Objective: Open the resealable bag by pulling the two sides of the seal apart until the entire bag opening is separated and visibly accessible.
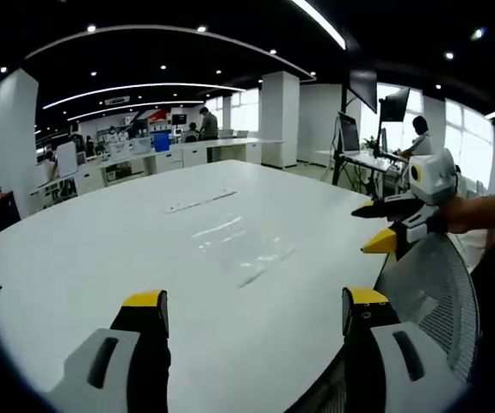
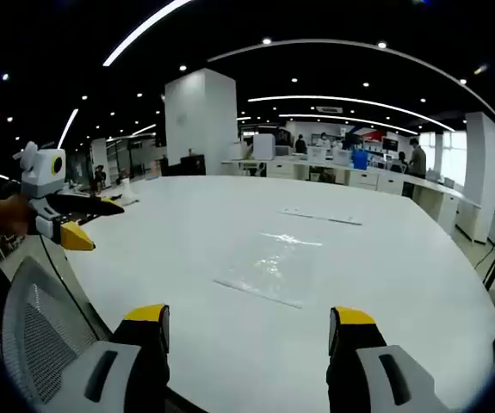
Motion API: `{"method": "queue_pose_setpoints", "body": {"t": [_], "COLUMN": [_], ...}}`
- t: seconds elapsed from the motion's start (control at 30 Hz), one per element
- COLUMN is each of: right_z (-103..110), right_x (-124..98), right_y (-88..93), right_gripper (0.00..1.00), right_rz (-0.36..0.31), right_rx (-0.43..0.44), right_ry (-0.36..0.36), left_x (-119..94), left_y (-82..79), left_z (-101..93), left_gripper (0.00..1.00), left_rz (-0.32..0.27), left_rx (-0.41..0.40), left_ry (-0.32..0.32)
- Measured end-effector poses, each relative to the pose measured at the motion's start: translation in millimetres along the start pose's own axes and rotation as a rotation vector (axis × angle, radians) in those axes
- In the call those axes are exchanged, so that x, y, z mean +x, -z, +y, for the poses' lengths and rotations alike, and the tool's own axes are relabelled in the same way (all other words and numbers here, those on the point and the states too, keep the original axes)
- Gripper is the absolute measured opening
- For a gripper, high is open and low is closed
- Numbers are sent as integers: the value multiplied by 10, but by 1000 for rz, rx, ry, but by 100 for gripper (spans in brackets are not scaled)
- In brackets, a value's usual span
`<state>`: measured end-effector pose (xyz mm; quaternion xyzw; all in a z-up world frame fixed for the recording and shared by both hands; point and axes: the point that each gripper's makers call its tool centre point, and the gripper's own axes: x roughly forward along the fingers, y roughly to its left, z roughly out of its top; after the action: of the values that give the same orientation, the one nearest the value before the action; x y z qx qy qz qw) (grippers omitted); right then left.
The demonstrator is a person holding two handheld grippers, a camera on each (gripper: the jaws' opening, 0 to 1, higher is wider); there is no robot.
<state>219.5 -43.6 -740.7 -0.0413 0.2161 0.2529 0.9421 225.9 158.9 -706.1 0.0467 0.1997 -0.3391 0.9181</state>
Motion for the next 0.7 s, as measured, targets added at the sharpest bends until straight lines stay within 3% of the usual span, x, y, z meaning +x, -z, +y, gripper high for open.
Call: {"method": "queue_pose_setpoints", "body": {"t": [0.7], "right_z": [7], "right_x": [5], "right_y": [18], "right_gripper": [74], "right_rz": [10], "right_rx": [2], "right_ry": [-3], "left_x": [-5], "left_y": [57], "left_z": [-10], "left_gripper": [81], "left_rz": [12], "left_rx": [1], "left_ry": [6]}}
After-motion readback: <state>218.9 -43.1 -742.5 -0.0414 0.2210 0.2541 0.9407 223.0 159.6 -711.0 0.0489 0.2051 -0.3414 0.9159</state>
